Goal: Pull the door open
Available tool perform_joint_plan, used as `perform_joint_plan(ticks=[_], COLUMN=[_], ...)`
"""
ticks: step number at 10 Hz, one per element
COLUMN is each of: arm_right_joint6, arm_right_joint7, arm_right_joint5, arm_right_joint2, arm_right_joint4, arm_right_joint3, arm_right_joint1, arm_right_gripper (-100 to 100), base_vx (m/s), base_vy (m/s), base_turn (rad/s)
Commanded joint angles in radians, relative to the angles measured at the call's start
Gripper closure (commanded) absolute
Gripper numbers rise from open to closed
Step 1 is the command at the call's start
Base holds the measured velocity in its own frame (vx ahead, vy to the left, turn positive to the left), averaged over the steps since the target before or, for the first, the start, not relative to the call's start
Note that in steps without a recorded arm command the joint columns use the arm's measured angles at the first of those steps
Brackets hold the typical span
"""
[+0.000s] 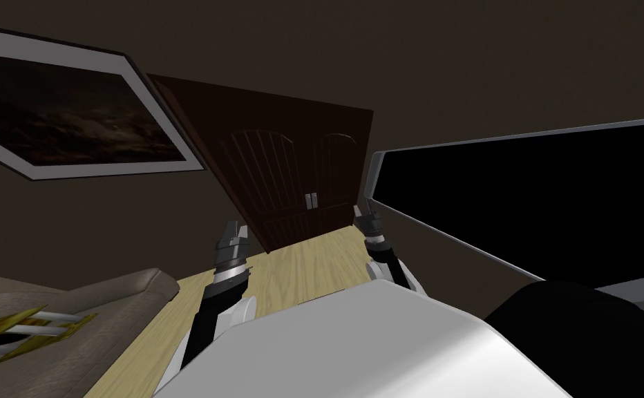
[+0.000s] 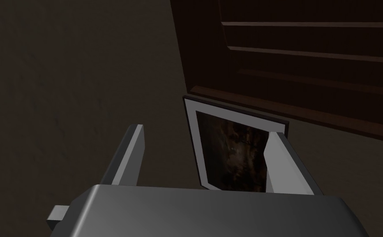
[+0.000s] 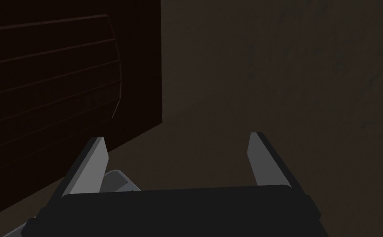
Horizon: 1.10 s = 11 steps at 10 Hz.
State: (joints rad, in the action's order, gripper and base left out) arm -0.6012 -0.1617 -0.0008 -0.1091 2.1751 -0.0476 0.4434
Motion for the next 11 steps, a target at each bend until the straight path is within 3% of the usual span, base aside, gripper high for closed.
perform_joint_plan(ticks=[1,11], arm_right_joint6=[0.000,-0.002], arm_right_joint7=[-0.003,-0.017], arm_right_joint5=[-0.016,-0.118], arm_right_joint2=[-0.019,-0.141], arm_right_joint4=[-0.033,-0.227], arm_right_joint3=[0.000,-0.014], arm_right_joint1=[-0.007,-0.035], arm_right_gripper=[-100,-100], base_vx=[0.099,0.102], base_vy=[0.049,0.050], base_turn=[0.037,0.042])
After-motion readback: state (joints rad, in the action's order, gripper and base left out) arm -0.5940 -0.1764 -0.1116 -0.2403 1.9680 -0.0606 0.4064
